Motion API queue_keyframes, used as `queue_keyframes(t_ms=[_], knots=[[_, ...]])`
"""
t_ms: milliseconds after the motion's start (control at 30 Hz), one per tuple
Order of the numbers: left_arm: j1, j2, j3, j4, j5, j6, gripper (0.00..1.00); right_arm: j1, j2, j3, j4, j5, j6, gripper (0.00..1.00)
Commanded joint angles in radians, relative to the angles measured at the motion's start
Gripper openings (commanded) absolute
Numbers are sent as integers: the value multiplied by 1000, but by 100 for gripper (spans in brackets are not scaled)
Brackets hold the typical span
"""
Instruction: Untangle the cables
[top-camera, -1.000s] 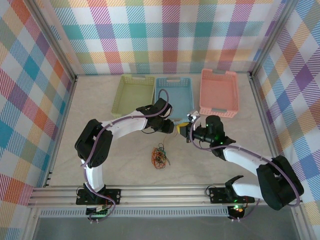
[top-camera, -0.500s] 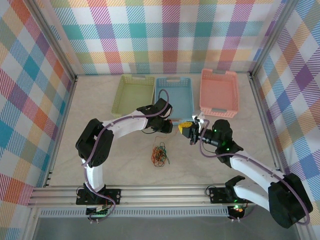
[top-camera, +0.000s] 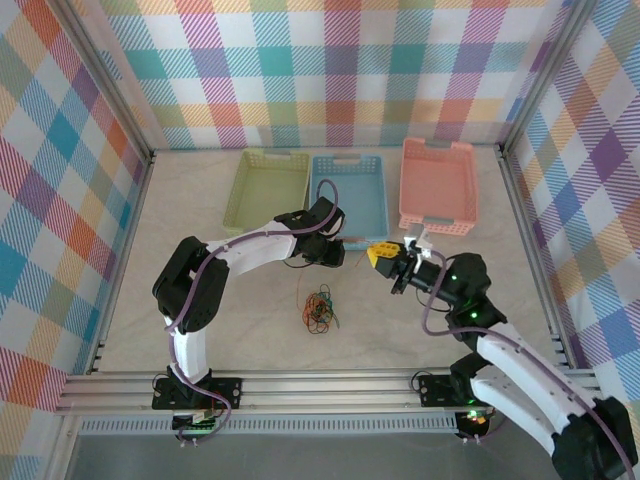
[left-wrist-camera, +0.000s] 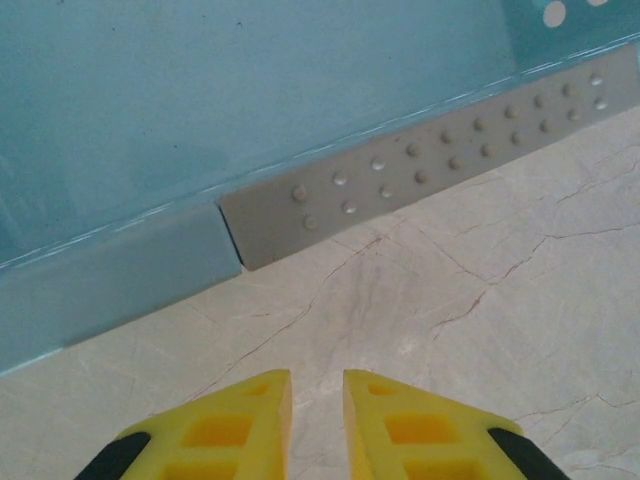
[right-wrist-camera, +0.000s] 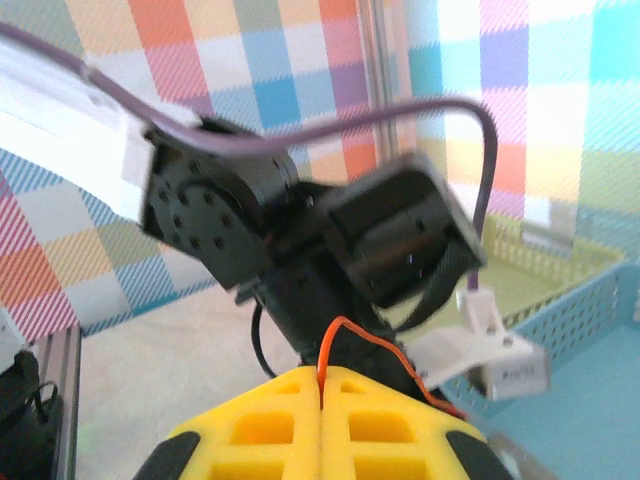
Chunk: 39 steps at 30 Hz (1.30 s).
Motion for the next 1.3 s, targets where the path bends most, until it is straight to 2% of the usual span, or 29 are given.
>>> queue_keyframes(t_ms=[0, 267, 367, 533, 733, 1000, 1200, 1233, 1267], knots=[[11, 0, 23, -10, 13, -1, 21, 1, -103, -13, -25, 101, -13, 0], [13, -15, 8, -6, 10, 0, 18, 1, -252, 75, -183, 300, -77, 0], [13, -15, 7, -7, 11, 1, 17, 0, -263, 101, -222, 346, -95, 0], [15, -21, 1, -7, 8, 1, 16, -9, -286, 148, -247, 495, -109, 0], [15, -22, -1, -8, 8, 1, 15, -19, -259, 208, -306, 552, -116, 0], [17, -73, -45, 10, 22, 4, 7, -25, -225, 188, -422, 713, -70, 0], [15, -158, -133, 78, 50, -14, 1, -28, -215, 66, -457, 771, 52, 0], [16, -166, -143, 84, 58, -15, 1, -30, -213, 50, -463, 775, 73, 2], [15, -174, -154, 95, 62, -16, 0, -30, -211, 30, -470, 773, 87, 8]])
